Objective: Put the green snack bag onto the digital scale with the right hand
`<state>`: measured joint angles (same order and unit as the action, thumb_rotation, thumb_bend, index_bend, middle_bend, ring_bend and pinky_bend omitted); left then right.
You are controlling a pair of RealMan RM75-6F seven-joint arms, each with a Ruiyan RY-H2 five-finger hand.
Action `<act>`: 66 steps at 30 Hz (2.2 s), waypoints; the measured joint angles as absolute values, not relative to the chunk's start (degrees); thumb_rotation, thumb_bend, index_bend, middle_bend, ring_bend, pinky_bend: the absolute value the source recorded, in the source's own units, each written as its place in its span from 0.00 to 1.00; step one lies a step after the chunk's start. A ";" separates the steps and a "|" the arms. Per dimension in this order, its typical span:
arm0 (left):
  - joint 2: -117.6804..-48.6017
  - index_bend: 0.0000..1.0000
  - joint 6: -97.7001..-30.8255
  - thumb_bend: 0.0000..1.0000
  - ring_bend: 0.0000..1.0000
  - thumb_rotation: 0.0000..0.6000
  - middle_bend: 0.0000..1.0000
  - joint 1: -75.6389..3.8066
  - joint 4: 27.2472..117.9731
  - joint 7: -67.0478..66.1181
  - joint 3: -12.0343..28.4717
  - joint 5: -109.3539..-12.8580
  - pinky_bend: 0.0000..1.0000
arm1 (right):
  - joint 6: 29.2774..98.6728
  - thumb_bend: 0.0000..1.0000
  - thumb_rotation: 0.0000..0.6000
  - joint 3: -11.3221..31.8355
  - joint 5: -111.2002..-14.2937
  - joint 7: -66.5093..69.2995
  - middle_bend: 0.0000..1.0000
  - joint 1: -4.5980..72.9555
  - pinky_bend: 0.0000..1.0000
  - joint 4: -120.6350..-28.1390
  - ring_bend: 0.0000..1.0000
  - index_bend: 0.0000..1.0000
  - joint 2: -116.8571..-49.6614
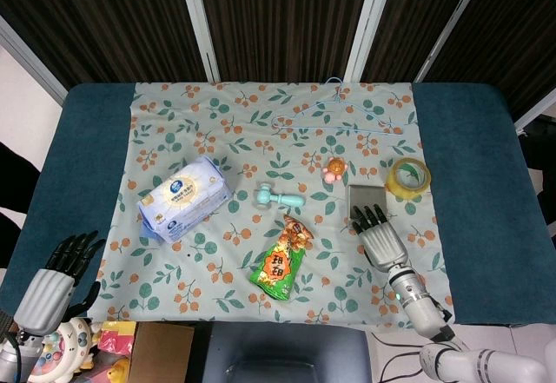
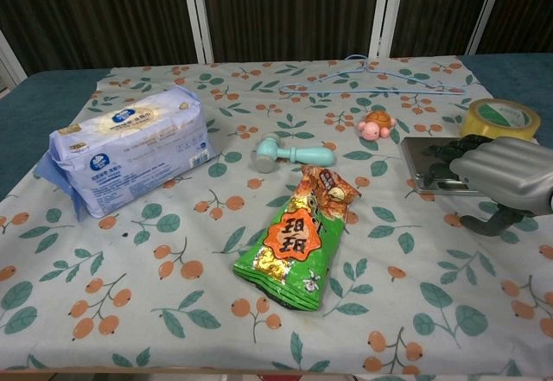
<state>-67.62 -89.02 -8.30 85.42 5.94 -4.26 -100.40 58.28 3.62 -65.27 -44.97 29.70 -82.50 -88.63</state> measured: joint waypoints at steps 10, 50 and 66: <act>-67.43 0.00 -89.42 0.48 0.01 1.00 0.00 -8.10 85.43 6.28 -4.37 -100.62 0.10 | 58.52 0.53 1.00 3.12 -63.85 -46.28 0.00 30.45 0.00 -82.74 0.00 0.33 -89.11; -65.69 0.00 -93.05 0.48 0.01 1.00 0.00 -6.36 85.93 7.10 -3.71 -100.49 0.10 | 60.05 0.33 1.00 5.46 -64.36 -67.66 0.00 38.48 0.00 -99.83 0.00 0.07 -92.89; -65.26 0.00 -93.46 0.48 0.00 1.00 0.00 -6.03 86.17 7.18 -3.55 -100.75 0.10 | 60.46 0.33 1.00 7.09 -49.96 -74.21 0.17 48.01 0.12 -91.16 0.07 0.85 -104.12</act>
